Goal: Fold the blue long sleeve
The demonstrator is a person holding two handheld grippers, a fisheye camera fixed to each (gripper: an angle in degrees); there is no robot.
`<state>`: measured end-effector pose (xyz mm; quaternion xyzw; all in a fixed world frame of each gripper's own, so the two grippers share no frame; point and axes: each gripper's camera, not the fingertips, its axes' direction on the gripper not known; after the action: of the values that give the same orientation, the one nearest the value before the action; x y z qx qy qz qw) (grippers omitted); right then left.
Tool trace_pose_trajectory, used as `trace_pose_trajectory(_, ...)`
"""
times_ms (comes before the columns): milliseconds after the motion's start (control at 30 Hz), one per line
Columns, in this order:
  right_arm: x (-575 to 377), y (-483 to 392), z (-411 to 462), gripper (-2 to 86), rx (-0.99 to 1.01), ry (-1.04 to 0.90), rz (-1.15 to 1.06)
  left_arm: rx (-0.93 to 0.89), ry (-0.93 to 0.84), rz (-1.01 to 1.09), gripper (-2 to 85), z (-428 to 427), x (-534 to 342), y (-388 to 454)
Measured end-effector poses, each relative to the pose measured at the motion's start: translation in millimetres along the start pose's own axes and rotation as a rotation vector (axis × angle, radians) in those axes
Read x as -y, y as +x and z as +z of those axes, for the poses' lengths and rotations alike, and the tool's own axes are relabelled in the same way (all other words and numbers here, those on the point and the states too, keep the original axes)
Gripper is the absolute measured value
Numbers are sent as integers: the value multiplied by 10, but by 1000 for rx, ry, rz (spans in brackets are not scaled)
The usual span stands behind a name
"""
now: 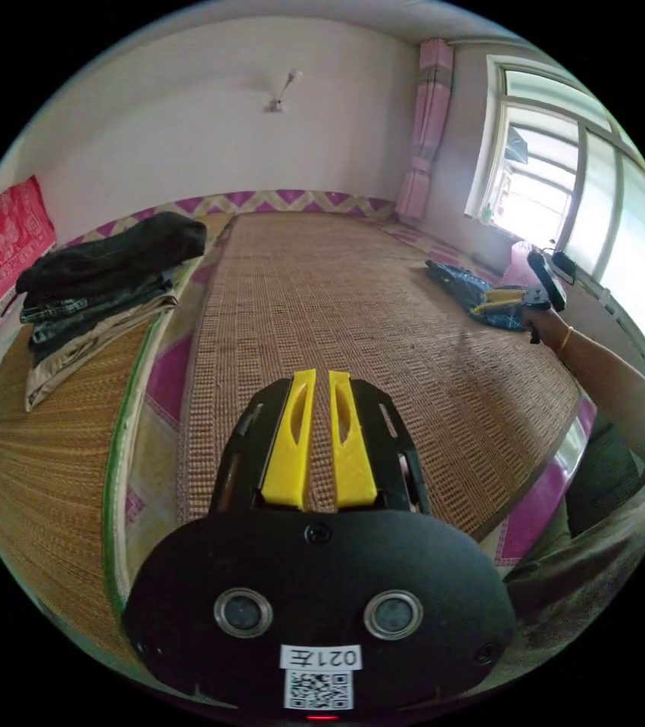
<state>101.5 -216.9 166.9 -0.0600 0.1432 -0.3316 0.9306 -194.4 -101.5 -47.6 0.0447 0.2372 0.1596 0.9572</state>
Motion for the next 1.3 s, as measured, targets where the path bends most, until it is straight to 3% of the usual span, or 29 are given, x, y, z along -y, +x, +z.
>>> trace_pose_trajectory(233, -36, 6, -76, 50, -60, 13, 112, -35, -173, -56, -9, 340, -210, 42)
trace_pose_trajectory(333, -16, 161, -233, 35, 18, 17, 181, -72, -155, -73, -9, 322, -292, 44)
trace_pose_trajectory(400, 8, 312, -549, 27, 81, 77, 241, -105, -236, -59, -10, 427, -344, 85)
trace_pose_trajectory(567, 301, 197, -1245, 20, 147, 119, 201, -123, -269, -48, -10, 478, -438, 151)
trace_pose_trajectory(733, 747, -797, -1792, 19, 222, 120, 1, -111, -265, -42, -10, 462, -532, 192)
trace_pose_trajectory(867, 1031, -2067, -2106, 19, 268, 149, -198, -108, -251, -37, -10, 420, -620, 197)
trace_pose_trajectory(1000, 1102, -3202, -2265, 18, 417, 153, -350, -142, -77, -75, -10, 103, -799, 83)
trace_pose_trajectory(1100, 940, -3754, -2332, 19, 499, 158, -429, -119, -33, -172, -10, -143, -977, -144)
trace_pose_trajectory(1300, 364, -4029, -2505, 28, 637, 172, -570, -199, -15, -299, -9, -455, -1405, -520)
